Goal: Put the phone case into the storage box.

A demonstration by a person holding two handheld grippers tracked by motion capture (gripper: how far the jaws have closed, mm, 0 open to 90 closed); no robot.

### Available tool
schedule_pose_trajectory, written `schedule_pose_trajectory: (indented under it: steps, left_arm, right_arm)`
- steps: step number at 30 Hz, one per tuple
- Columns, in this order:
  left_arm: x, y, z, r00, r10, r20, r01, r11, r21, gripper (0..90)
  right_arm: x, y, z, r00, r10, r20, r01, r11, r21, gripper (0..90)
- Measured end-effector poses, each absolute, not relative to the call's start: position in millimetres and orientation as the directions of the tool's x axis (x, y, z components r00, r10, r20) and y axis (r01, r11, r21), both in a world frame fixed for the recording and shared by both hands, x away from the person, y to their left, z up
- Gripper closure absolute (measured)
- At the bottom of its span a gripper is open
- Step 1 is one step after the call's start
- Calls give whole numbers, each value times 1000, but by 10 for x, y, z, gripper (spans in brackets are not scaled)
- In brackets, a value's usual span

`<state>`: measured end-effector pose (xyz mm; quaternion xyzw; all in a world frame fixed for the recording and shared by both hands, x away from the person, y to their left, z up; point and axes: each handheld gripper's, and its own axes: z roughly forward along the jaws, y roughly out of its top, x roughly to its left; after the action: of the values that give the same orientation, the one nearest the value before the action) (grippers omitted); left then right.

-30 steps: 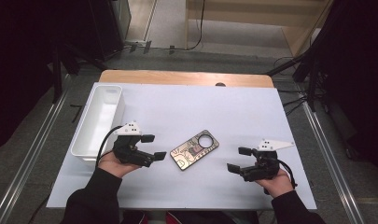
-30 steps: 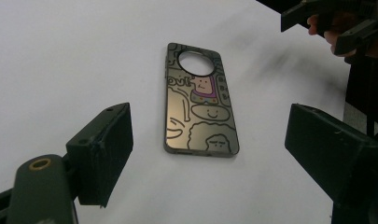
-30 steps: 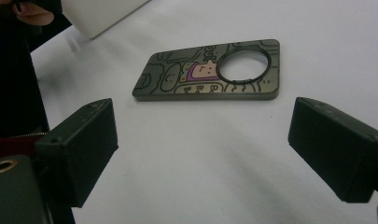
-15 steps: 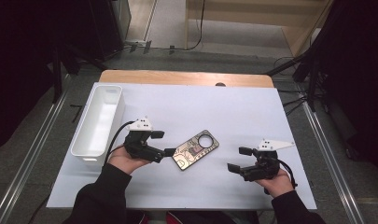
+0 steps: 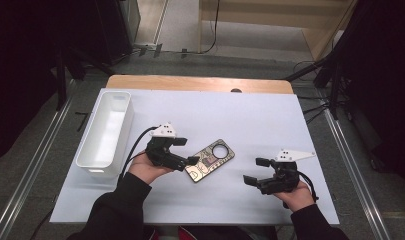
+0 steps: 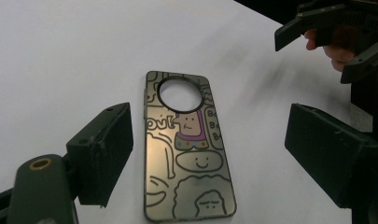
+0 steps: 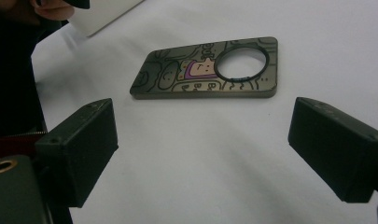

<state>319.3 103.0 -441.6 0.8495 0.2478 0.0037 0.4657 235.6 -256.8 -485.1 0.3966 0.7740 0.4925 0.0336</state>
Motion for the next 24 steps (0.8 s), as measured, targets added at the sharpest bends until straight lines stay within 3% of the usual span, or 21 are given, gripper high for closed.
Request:
schedule_pose_trajectory:
  steps: [24]
  left_arm:
    - [3347, 606, -4502, 890, 403, -213, 399, -463, 791, 151]
  right_arm:
    - [2353, -2554, -4852, -687, 642, 340, 581, 205, 788, 72]
